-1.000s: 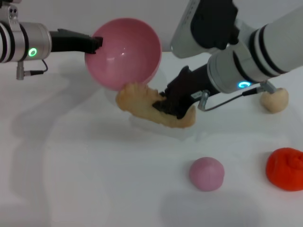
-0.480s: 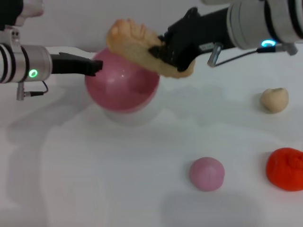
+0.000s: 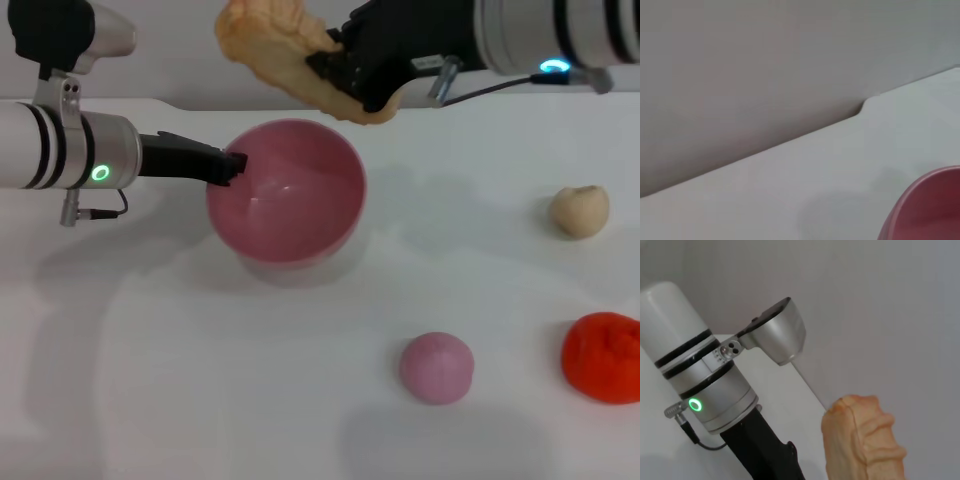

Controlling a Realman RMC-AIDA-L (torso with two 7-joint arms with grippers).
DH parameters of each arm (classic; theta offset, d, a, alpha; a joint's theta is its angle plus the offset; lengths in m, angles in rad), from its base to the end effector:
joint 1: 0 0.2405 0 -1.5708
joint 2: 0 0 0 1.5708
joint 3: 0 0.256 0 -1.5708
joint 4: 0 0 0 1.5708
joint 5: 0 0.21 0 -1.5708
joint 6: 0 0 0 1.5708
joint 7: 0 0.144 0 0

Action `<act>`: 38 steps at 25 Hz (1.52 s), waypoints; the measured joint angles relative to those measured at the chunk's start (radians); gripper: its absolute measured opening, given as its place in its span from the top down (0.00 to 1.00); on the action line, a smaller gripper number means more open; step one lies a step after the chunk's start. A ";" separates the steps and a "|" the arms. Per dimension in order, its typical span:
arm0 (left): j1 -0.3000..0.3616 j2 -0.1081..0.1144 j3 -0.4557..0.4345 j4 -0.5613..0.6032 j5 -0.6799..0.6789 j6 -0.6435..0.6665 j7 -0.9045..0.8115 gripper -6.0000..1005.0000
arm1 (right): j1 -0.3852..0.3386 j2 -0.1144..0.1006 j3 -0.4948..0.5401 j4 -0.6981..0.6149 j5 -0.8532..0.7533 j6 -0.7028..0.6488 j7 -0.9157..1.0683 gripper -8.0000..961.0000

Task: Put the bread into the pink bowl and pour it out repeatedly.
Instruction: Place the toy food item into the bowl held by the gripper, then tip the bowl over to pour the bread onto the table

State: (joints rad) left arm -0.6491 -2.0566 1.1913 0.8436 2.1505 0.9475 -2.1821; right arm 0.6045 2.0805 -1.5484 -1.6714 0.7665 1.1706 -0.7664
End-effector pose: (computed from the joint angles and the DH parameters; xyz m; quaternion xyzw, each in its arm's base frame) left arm -0.2210 0.4197 -0.0150 -0.8905 -0.3622 -0.0736 0.2654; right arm 0.0414 0.3645 0.0073 -0.9616 0.0346 0.0474 0.2683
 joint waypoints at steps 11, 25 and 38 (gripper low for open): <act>-0.019 0.000 0.013 0.004 -0.001 0.006 -0.001 0.95 | 0.004 0.001 -0.129 0.098 -0.005 -0.122 -0.028 0.86; -0.029 0.000 0.014 0.005 -0.001 -0.001 -0.001 0.95 | 0.001 0.000 -0.112 0.131 -0.016 -0.193 -0.008 0.59; -0.032 0.000 0.016 0.004 0.002 -0.021 0.008 0.95 | -0.107 0.008 -0.076 0.085 -0.006 -0.499 -0.058 0.41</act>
State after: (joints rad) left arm -0.6816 -2.0567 1.2070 0.8472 2.1521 0.9262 -2.1738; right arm 0.4977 2.0887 -1.6244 -1.5863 0.7609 0.6716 -0.8244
